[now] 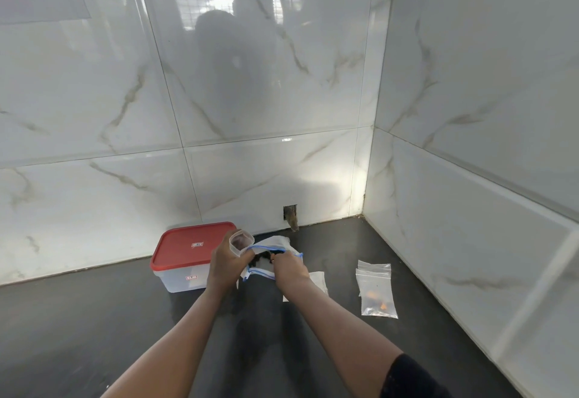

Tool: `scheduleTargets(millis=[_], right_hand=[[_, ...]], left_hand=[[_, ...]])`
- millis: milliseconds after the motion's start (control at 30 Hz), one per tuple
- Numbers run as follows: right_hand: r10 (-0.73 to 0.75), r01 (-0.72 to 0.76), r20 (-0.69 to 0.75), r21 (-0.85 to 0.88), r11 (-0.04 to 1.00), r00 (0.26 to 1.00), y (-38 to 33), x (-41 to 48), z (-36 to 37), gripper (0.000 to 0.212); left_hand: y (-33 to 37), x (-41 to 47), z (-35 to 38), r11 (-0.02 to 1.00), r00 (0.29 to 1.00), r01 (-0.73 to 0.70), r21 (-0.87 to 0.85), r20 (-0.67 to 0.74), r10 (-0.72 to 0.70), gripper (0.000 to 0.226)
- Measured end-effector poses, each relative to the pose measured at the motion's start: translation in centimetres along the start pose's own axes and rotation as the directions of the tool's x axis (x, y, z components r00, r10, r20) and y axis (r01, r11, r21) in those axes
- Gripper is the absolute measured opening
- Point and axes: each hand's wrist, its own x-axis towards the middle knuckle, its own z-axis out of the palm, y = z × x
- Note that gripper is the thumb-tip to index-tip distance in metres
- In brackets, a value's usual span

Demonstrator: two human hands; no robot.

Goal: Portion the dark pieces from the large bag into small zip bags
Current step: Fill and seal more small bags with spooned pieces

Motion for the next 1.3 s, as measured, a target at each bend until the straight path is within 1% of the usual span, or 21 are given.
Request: scheduleTargets(millis=[100, 200, 267, 367, 533, 733, 933, 1067, 1167, 1300], right_hand=[[0.033, -0.032, -0.017, 0.030, 0.999, 0.999, -0.1, 0.2, 0.6, 0.033], [0.028, -0.027, -0.030, 0.032, 0.999, 0.999, -0.4, 0.3, 0.7, 0.032], [0.016, -0.015, -0.031, 0.032, 0.999, 0.999, -0.8, 0.5, 0.6, 0.032], [0.024, -0.023, -0.010, 0.032, 0.999, 1.000, -0.8, 1.0, 0.3, 0.030], [0.101, -0.100, -0.017, 0.044, 0.994, 0.995, 0.2, 2.0, 0.1, 0.031], [0.126, -0.126, 0.001, 0.024, 0.992, 0.992, 0.7, 2.7, 0.7, 0.031], [0.086, -0.087, 0.042, 0.029, 0.996, 0.995, 0.1, 3.1, 0.6, 0.033], [0.053, -0.053, 0.030, 0.022, 0.998, 0.998, 0.1, 3.5, 0.6, 0.031], [0.037, -0.036, 0.036, -0.017, 0.999, 0.999, 0.2, 3.7, 0.6, 0.030], [-0.002, 0.007, 0.080, -0.063, 0.998, 0.997, -0.2, 3.7, 0.5, 0.032]], left_hand=[[-0.1, 0.0, 0.1, 1.000, 0.999, -0.028, -0.007, 0.032, 0.029, 0.030], [0.5, 0.2, 0.2, 0.997, 0.996, -0.049, -0.053, 0.067, 0.053, 0.041], [0.7, 0.4, 0.3, 0.997, 0.997, -0.049, -0.060, 0.063, 0.052, 0.045], [0.7, 0.8, 0.9, 0.997, 0.995, -0.054, -0.055, 0.076, 0.058, 0.039], [0.8, 1.4, 1.6, 0.996, 0.987, -0.092, -0.008, 0.134, 0.092, 0.034], [0.6, 1.9, 1.9, 0.997, 0.988, -0.081, -0.001, 0.135, 0.081, 0.038], [0.3, 1.9, 1.8, 0.996, 0.989, -0.088, 0.001, 0.117, 0.087, 0.035], [0.4, 1.8, 1.7, 0.997, 0.991, -0.079, -0.004, 0.111, 0.079, 0.041], [0.3, 1.8, 1.5, 0.997, 0.990, -0.071, -0.007, 0.122, 0.072, 0.035], [0.0, 1.8, 1.5, 0.998, 0.991, -0.069, 0.005, 0.120, 0.068, 0.037]])
